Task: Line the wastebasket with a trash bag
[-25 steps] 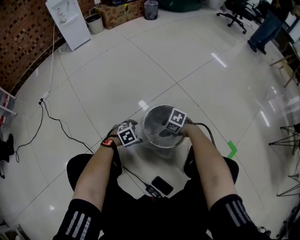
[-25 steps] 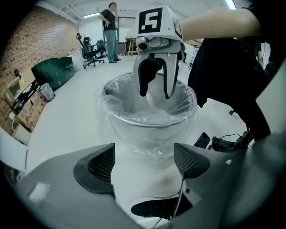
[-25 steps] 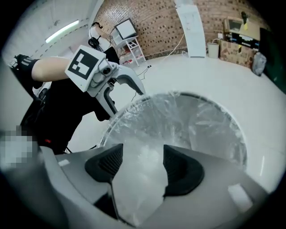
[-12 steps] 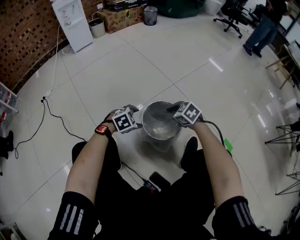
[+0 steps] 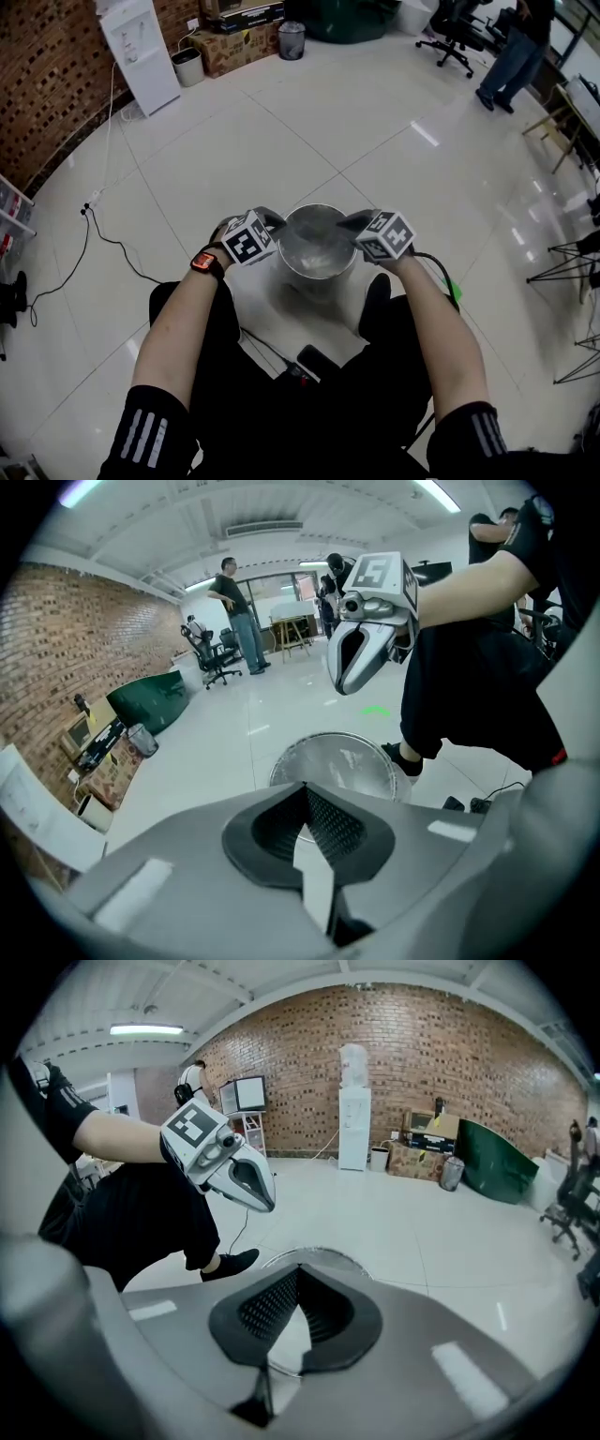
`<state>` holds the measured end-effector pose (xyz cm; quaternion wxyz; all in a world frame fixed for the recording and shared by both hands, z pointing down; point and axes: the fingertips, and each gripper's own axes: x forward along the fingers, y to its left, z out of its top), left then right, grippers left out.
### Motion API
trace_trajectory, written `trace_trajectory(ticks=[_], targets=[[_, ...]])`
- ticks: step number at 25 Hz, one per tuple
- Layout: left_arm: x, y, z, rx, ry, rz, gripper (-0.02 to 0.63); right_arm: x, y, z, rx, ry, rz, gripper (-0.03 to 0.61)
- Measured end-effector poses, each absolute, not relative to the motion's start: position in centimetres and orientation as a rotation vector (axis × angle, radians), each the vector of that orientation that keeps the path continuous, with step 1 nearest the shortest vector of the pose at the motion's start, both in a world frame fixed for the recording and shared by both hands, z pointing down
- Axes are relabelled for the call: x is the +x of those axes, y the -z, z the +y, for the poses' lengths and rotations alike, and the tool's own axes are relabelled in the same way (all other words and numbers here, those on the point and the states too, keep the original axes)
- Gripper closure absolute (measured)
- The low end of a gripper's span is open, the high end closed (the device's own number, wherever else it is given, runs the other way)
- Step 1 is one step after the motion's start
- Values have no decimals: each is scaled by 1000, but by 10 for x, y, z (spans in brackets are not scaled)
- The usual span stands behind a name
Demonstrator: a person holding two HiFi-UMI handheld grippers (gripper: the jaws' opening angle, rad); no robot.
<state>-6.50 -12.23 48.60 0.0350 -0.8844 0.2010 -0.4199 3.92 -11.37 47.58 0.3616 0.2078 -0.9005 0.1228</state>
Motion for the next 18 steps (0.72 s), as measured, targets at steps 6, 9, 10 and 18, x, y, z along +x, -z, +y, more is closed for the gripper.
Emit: trace_trajectory(ticks=[6,9,10,18], targets=[[-52,-475,-121,-2834,1194,711,618,47,-458,-107,545,-341,-2436,571],[-43,-467,-116,-2852,1129,686,618,53,-458,-108,593,-347,-2438,571],[-40,-467,-116,-2869,1113,681,618,56,-460,-110,603,-347,-2432,571],[-14,-471,-128,-2798,1172,568,620,51,-458,-134,625,-351,-2434,571]])
